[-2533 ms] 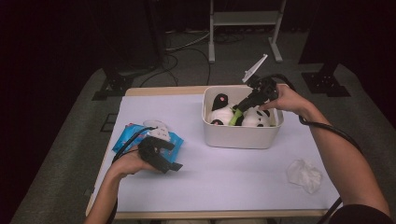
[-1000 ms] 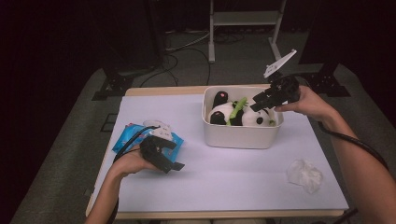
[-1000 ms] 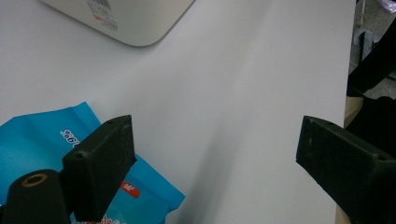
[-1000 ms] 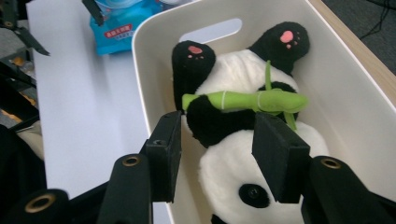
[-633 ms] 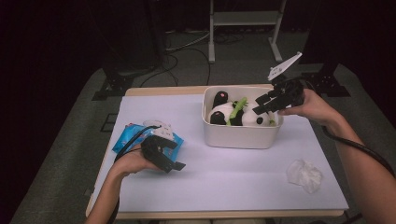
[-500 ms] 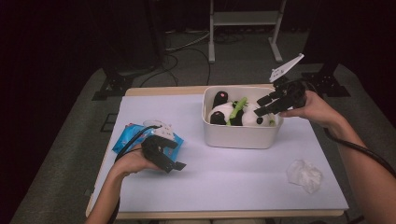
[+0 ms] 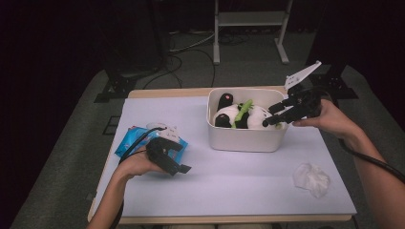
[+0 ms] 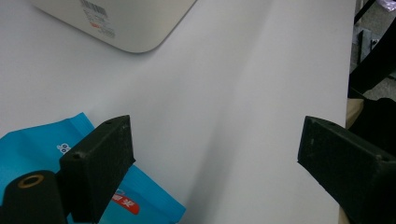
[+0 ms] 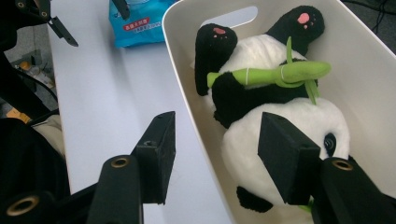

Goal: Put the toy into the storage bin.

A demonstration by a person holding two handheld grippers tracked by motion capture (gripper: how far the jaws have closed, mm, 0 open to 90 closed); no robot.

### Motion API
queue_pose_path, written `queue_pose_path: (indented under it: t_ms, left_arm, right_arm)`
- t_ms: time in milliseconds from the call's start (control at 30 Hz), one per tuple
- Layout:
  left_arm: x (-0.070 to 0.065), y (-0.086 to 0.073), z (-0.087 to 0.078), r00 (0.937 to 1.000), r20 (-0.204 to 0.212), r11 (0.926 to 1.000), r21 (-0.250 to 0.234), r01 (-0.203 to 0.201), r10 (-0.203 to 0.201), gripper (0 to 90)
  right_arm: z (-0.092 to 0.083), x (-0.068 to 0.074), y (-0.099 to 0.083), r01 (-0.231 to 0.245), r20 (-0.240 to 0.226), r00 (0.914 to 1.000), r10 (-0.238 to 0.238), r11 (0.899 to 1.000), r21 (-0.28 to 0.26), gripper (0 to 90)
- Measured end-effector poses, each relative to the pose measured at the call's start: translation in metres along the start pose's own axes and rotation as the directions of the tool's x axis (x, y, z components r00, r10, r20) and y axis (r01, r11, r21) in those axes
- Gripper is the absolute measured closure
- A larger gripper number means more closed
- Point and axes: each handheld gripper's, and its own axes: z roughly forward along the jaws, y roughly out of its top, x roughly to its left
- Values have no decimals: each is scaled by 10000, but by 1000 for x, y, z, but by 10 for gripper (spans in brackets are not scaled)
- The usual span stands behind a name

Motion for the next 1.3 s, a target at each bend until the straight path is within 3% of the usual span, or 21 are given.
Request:
queue_pose_path:
  t_ms: [567, 1300]
  left_arm:
    - [-5, 3, 1, 10000, 14, 10000, 43, -74, 74, 97]
    - [-7, 2, 4, 10000, 20, 9999, 119, -64, 64, 97]
  right_arm:
    - [-14, 14, -32, -323, 68, 9994, 325, 9989, -345, 440]
    - [-17, 13, -63, -804, 103, 9967, 811, 9951, -571, 429]
